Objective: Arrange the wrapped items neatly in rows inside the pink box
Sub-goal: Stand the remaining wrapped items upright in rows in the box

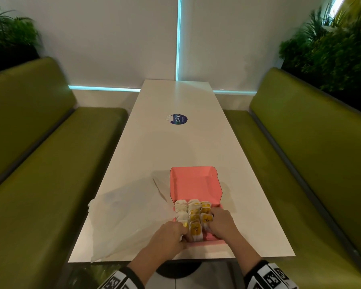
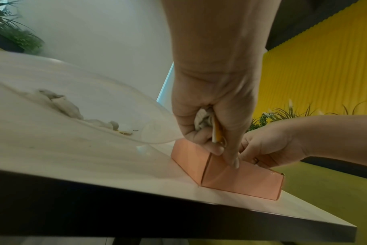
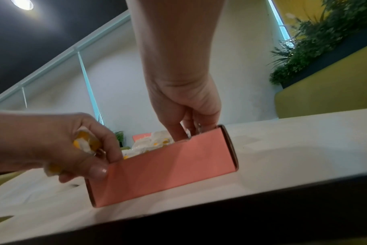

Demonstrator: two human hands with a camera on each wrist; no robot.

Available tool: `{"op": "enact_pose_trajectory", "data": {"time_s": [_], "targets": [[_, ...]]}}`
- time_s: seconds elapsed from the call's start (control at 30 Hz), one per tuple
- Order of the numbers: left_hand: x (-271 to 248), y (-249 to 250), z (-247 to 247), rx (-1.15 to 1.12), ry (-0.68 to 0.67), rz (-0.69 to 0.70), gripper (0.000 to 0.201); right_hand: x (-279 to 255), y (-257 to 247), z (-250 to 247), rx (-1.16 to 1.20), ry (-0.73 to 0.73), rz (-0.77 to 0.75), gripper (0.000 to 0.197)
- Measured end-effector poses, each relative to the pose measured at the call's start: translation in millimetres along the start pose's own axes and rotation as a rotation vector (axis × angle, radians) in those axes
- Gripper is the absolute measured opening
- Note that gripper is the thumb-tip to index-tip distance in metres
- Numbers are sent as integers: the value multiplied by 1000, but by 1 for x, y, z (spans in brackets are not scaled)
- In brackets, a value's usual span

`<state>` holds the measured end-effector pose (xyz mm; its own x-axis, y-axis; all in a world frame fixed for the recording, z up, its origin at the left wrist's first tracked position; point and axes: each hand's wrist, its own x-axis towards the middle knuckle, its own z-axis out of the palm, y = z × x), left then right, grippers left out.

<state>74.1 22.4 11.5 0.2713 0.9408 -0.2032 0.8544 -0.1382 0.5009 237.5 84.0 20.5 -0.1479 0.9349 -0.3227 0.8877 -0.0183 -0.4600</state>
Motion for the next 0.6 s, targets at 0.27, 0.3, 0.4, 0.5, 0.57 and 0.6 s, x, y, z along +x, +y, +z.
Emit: {"op": "enact_pose_trajectory", "data": {"time_s": [0.27, 0.3, 0.4, 0.5, 0.57, 0.6], "targets": [[2, -1, 3, -20, 16, -8, 23, 7, 7, 24, 23, 214, 48, 37], [2, -1, 3, -19, 17, -10, 23, 6, 7, 24, -3, 214, 42, 33], [2, -1, 3, -18, 7, -23, 23, 4, 8, 24, -42, 197, 17, 31], [3, -1, 3, -19, -7, -30, 22, 4, 6, 25, -79, 182, -2, 28], [3, -1, 3, -25, -8, -23, 22, 5, 4, 27, -77, 169, 0, 25], [3, -1, 3, -27, -5, -17, 22, 6, 3, 28, -78, 162, 6, 25]]}}
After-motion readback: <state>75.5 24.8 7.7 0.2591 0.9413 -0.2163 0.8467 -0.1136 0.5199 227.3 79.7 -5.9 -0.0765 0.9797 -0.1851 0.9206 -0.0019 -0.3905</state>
